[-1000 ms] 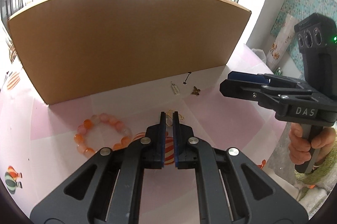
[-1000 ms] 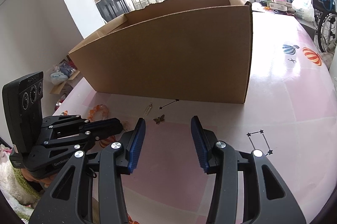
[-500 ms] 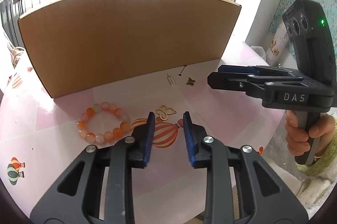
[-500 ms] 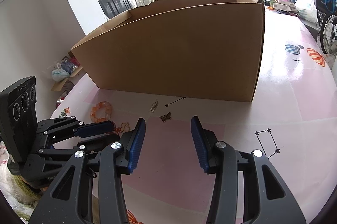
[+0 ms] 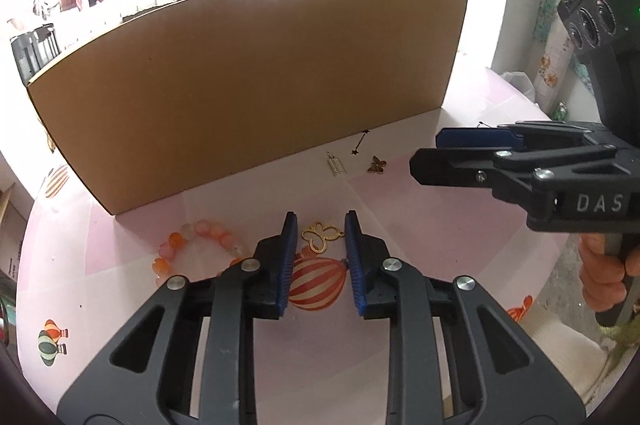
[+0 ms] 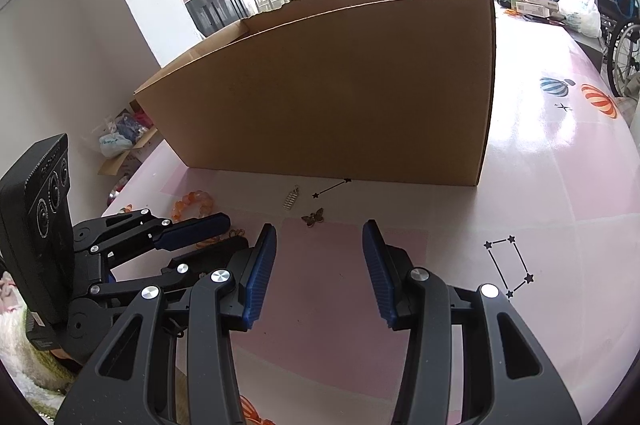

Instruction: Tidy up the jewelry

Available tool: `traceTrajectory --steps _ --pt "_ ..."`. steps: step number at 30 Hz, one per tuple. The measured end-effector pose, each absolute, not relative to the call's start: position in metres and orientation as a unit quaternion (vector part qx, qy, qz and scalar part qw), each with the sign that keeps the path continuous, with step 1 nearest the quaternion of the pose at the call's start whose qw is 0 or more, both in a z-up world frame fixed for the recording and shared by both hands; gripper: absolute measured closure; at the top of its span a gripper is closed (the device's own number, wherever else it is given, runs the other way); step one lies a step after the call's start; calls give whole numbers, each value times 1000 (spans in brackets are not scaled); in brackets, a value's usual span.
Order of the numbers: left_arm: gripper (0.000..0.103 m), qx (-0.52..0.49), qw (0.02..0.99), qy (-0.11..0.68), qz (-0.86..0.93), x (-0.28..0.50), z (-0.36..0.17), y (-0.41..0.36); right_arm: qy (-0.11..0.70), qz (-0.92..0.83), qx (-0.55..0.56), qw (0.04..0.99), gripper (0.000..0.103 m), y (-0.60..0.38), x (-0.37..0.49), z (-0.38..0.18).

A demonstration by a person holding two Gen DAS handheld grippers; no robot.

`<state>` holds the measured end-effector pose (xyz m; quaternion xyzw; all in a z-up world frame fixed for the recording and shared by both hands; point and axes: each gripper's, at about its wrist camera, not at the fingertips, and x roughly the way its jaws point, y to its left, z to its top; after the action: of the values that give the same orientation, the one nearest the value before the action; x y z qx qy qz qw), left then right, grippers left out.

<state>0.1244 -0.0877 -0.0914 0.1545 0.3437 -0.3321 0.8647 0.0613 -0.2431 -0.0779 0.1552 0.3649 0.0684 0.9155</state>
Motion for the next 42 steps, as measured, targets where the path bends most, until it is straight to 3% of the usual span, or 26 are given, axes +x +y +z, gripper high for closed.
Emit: traceTrajectory --steps 26,34,42 --pt "84 130 887 304 -323 118 -74 -65 370 69 106 921 59 -228 71 -79" --pt "84 125 888 306 -319 120 -74 -61 384 72 62 918 74 -217 87 -82" --pt "84 122 890 305 -317 122 -74 -61 390 70 37 917 81 -208 96 -82"
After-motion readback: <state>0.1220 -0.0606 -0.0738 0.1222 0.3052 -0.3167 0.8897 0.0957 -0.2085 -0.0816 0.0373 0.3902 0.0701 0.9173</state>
